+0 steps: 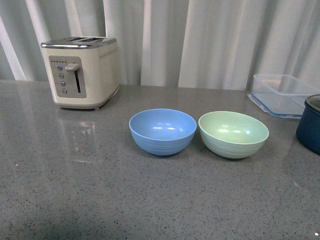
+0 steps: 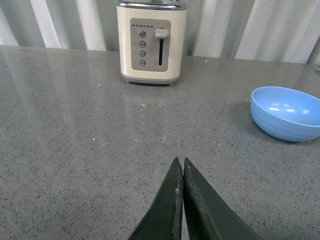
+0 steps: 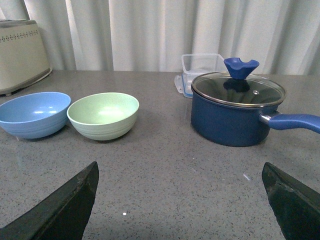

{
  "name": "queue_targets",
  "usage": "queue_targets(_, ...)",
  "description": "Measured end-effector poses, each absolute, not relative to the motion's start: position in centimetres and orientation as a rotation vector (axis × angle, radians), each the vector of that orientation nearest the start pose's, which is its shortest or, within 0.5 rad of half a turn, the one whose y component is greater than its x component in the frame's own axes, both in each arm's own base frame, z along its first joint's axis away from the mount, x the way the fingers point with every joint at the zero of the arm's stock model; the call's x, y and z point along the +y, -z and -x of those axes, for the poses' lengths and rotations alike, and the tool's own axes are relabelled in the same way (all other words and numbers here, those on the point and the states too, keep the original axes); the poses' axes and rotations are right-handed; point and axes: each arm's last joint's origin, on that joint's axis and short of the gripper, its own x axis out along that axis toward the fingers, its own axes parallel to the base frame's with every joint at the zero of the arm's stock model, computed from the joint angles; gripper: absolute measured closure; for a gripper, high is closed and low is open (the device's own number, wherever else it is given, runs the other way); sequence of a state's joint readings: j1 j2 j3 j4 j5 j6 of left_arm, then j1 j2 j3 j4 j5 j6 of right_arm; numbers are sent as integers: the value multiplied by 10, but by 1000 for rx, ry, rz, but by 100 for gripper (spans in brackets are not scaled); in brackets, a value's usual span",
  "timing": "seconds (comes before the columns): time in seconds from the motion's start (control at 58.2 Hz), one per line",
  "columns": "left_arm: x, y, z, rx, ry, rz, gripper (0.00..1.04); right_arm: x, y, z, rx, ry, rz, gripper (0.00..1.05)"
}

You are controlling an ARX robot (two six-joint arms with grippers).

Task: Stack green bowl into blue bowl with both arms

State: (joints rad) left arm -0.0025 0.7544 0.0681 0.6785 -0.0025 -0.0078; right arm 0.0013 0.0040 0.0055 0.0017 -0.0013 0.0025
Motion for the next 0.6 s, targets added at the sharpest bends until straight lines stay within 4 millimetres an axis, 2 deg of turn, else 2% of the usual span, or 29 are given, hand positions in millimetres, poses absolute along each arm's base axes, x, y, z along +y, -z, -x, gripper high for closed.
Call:
queue_targets(0.103,0,-166,-144,2,0,7,101,0,-165,-98,-3,-3,-2,10)
queue_targets(0.601,0,-173,-124,-22,0,7,101,0,-165,-98,-3,-3,-2,10)
